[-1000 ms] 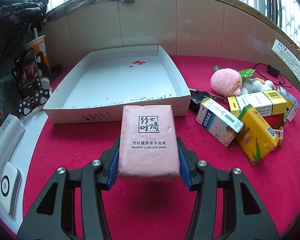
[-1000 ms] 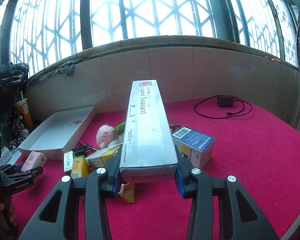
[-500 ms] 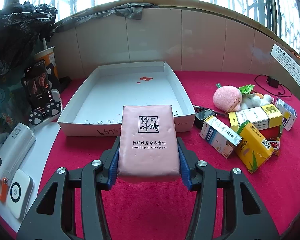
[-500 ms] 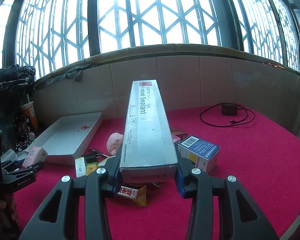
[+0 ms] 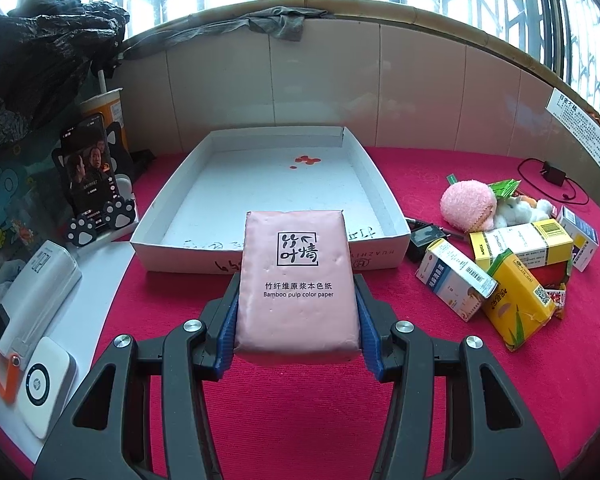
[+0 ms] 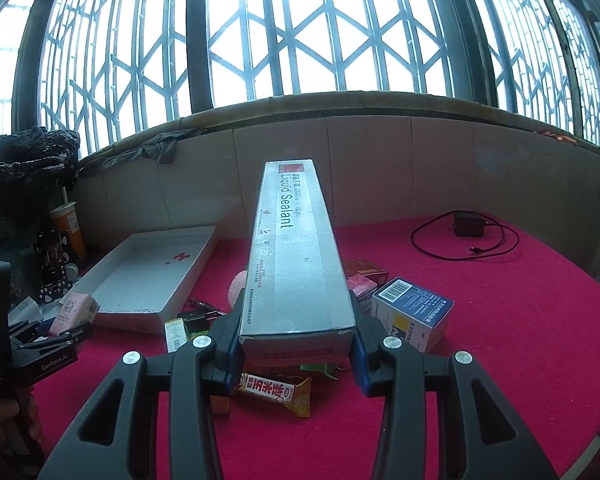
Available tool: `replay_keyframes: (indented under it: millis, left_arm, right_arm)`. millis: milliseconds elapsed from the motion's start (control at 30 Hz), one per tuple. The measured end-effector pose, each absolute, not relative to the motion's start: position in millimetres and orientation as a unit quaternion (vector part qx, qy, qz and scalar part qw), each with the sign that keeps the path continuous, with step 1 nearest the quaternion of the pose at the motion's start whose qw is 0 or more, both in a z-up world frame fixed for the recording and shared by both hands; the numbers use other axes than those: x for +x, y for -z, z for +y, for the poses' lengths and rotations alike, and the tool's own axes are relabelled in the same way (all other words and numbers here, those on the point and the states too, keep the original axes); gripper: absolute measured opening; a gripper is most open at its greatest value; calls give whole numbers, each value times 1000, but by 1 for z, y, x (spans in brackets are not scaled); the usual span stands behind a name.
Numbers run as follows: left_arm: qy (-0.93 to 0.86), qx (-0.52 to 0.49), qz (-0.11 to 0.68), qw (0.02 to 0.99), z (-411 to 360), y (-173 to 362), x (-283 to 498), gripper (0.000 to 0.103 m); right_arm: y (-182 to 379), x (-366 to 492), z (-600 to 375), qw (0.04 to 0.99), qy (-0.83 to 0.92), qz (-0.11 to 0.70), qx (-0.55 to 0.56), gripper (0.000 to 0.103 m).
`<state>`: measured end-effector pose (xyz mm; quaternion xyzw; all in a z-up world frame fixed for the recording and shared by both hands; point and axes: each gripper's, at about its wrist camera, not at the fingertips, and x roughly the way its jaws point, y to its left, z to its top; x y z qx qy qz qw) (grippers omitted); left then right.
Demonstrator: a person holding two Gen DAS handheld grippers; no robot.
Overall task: Organize objects
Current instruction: 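Carry the pink tissue pack and Liquid Sealant box over the white tray with both tools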
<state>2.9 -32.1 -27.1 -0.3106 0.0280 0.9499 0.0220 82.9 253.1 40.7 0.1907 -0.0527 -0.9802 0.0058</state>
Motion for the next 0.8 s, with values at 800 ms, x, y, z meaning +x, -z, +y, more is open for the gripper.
replay_keyframes:
  millis: [800]
  left_arm:
    - [-952,-303,2,-40,-93,6,-17,50]
  right_arm:
    - [-72,55,211,53,977,-50,200,43]
